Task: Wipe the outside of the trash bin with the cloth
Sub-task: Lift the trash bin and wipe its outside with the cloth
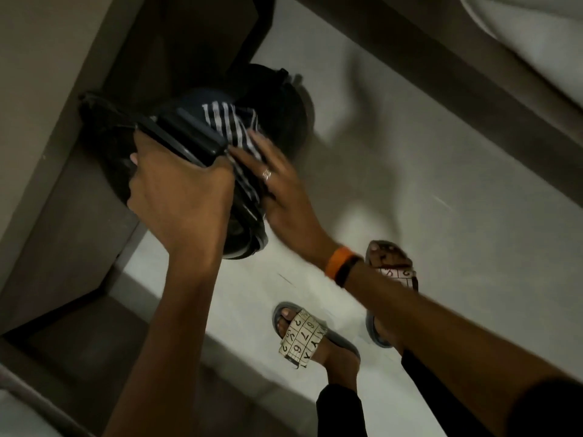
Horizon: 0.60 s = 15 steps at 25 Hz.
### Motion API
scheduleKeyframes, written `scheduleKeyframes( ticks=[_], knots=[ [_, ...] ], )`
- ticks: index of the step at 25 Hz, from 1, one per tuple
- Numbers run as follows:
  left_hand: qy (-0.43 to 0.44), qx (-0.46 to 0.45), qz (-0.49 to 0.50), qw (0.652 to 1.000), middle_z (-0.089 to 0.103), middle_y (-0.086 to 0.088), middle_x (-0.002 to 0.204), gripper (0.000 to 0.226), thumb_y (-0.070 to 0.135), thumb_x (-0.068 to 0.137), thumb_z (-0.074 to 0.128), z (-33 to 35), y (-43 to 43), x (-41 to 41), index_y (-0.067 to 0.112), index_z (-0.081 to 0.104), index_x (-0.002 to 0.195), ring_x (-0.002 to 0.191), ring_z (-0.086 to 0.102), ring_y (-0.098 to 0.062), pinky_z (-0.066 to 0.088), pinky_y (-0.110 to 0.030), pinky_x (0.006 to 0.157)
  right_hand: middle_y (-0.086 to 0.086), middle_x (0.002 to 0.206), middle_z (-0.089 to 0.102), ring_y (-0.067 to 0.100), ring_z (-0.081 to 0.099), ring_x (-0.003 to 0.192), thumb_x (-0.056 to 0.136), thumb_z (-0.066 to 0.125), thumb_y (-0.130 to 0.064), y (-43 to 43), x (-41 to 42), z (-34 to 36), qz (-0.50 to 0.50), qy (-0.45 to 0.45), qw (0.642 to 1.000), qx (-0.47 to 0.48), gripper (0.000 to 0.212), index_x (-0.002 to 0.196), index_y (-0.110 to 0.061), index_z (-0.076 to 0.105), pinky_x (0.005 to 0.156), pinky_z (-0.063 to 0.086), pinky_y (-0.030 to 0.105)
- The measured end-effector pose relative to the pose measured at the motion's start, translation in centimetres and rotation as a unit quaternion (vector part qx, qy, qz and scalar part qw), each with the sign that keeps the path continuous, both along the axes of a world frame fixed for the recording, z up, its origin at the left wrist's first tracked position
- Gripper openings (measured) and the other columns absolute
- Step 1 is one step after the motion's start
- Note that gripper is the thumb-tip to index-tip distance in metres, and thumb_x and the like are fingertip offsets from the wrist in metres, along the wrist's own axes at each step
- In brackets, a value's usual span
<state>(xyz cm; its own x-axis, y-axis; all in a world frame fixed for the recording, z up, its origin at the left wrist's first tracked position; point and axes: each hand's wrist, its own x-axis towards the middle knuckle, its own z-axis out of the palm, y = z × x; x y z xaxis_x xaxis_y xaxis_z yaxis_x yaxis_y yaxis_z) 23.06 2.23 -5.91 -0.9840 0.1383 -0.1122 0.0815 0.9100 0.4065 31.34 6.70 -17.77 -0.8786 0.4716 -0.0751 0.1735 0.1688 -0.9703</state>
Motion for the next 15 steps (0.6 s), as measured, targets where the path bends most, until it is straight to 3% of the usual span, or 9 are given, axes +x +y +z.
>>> scheduleKeyframes(
  ticks=[1,4,6,8,9,11,13,14,15],
  knots=[
    [-0.007,0.011,0.000,1.000,0.063,0.002,0.134,0.068,0.025,0.080,0.079,0.0,-0.4,0.3,0.019,0.048,0.140,0.119,0.062,-0.014,0.033,0.002,0.081,0.015,0.169,0.026,0.032,0.020,0.159,0.099,0.045,0.011,-0.8,0.8,-0.1,0.014,0.022,1.000,-0.010,0.062,0.152,-0.020,0.043,0.133,0.016,0.044],
    [-0.012,0.020,0.005,1.000,0.064,0.003,0.133,0.070,0.023,0.080,0.082,-0.1,-0.9,0.8,0.019,0.048,0.141,0.118,0.061,-0.012,0.029,0.013,0.067,0.015,0.171,0.020,0.033,0.019,0.160,0.101,0.041,-0.003,1.9,-1.2,-4.8,-0.065,-0.082,0.988,-0.115,0.054,0.154,-0.017,0.041,0.131,0.021,0.053],
    [0.001,0.018,0.005,1.000,0.062,0.000,0.135,0.071,0.024,0.078,0.083,-0.3,-0.9,0.7,0.017,0.049,0.140,0.119,0.061,-0.014,0.030,0.014,0.070,0.015,0.170,0.025,0.032,0.023,0.159,0.102,0.036,-0.033,6.1,-3.7,-8.3,-0.175,-0.127,0.929,-0.301,0.059,0.157,-0.013,0.035,0.131,0.023,0.053],
    [0.018,0.008,0.006,1.000,0.056,-0.003,0.139,0.073,0.028,0.074,0.086,-0.6,-0.8,0.5,0.016,0.052,0.137,0.123,0.058,-0.018,0.040,-0.003,0.088,0.010,0.173,0.019,0.027,0.021,0.160,0.107,0.024,-0.054,8.2,-4.5,-11.8,-0.192,-0.153,0.868,-0.432,0.068,0.162,-0.016,0.019,0.133,0.017,0.048],
    [0.024,-0.004,0.008,1.000,0.052,-0.004,0.140,0.074,0.030,0.072,0.087,-0.7,-0.8,0.5,0.016,0.053,0.136,0.125,0.056,-0.021,0.043,-0.016,0.093,0.007,0.174,0.016,0.025,0.020,0.160,0.105,0.021,-0.064,8.4,-4.3,-13.2,-0.188,-0.165,0.854,-0.457,0.074,0.164,-0.019,0.014,0.133,0.016,0.048],
    [0.021,-0.040,0.003,0.999,0.048,-0.007,0.141,0.074,0.030,0.071,0.087,-0.5,-1.2,1.2,0.015,0.054,0.135,0.128,0.049,-0.025,0.041,-0.027,0.094,0.003,0.172,0.025,0.025,0.031,0.156,0.089,0.027,-0.085,6.9,-3.5,-14.2,-0.175,-0.191,0.840,-0.478,0.093,0.163,-0.029,0.018,0.130,0.025,0.052],
    [0.012,-0.097,-0.022,0.995,0.045,-0.007,0.143,0.075,0.029,0.072,0.086,0.0,-1.7,2.3,0.013,0.051,0.137,0.134,0.042,-0.029,0.045,-0.037,0.095,0.011,0.162,0.045,0.036,0.050,0.143,0.094,0.032,-0.072,3.0,-2.6,-11.2,-0.185,-0.219,0.825,-0.487,0.074,0.159,-0.036,0.029,0.118,0.042,0.063],
    [0.008,-0.127,-0.038,0.991,0.044,-0.007,0.144,0.076,0.027,0.072,0.085,0.2,-2.0,3.0,0.013,0.050,0.138,0.136,0.039,-0.030,0.048,-0.041,0.095,0.016,0.156,0.051,0.041,0.055,0.137,0.101,0.034,-0.055,1.0,-2.1,-7.9,-0.191,-0.218,0.822,-0.490,0.057,0.156,-0.037,0.034,0.109,0.049,0.066],
    [0.001,-0.151,-0.051,0.987,0.043,-0.007,0.146,0.077,0.024,0.073,0.084,0.4,-2.4,3.5,0.012,0.048,0.139,0.137,0.036,-0.031,0.050,-0.044,0.093,0.015,0.153,0.055,0.040,0.059,0.132,0.107,0.036,-0.036,-0.5,-1.5,-4.9,-0.194,-0.211,0.821,-0.493,0.045,0.151,-0.038,0.039,0.100,0.057,0.061]
  ],
)
